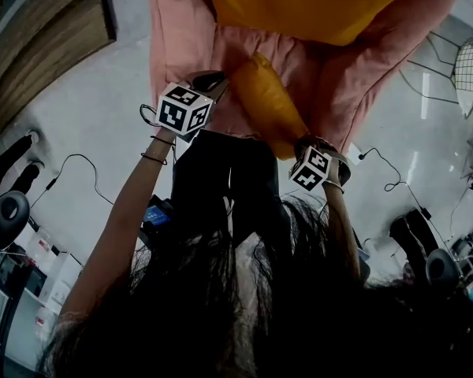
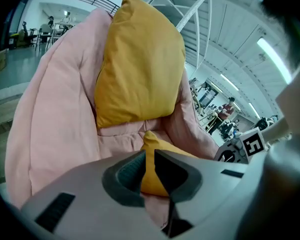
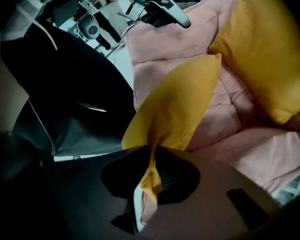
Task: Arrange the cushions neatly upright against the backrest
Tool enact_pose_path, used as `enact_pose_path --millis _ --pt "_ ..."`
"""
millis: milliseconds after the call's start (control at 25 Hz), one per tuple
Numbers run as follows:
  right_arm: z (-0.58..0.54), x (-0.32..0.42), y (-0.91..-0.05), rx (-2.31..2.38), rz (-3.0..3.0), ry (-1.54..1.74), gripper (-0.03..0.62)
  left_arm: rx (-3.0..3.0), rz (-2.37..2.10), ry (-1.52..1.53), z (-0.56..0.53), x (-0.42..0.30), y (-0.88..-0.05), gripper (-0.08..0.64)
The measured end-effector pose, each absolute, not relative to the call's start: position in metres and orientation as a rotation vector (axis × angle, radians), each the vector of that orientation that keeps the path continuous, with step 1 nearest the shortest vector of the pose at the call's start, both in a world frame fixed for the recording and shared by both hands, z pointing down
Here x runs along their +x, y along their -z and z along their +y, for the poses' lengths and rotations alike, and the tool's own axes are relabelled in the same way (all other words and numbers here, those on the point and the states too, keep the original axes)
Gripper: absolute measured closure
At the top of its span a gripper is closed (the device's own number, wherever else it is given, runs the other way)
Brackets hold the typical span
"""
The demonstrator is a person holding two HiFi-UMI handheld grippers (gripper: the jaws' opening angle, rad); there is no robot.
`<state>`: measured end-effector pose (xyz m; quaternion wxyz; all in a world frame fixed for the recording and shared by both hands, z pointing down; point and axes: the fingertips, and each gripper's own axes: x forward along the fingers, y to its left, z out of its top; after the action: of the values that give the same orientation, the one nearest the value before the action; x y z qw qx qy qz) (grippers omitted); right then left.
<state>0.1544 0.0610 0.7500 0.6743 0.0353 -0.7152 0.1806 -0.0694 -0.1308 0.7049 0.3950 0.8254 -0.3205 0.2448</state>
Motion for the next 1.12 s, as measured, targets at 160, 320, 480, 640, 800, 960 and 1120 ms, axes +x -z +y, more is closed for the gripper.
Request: enact_pose_path --millis 160,320,480,640,800,960,1120 --pt "0.042 0.154 -0.755 0.199 -1.65 -0.55 0.529 2.081 -0.835 -0.638 -0.139 -0.071 -0.706 0.517" --pt "0.009 0.152 -0.737 0.348 -1.731 -0.704 0.371 2.063 -0.856 -0.63 -0.148 -0.071 -0.706 0.517" --pt "-0.08 0.165 -0.698 0.702 -1.86 -0.66 0.367 2.062 -0.867 -0.636 -0.157 -0.073 -0.705 0.515" --pt "-0.167 0.195 -0.699 0.977 -1.789 -0.536 0.354 2.034 -0.859 -0.625 -0.156 -0.07 -0.705 0.517" --pt "-0.233 0.207 -0.71 1.086 -1.709 -0.429 0.324 2.026 -0.843 -0.62 -0.153 -0.059 -0.707 0.517" --pt "-0.274 0.205 -0.724 1.123 -1.657 -0.331 0.324 2.019 -0.829 -0.633 -0.149 -0.049 -0.713 0.517" --pt "-0.291 0.199 -0.741 1.034 -1.611 -0.238 0.325 2.013 -0.822 -0.647 -0.144 -0.048 -0.719 0.517"
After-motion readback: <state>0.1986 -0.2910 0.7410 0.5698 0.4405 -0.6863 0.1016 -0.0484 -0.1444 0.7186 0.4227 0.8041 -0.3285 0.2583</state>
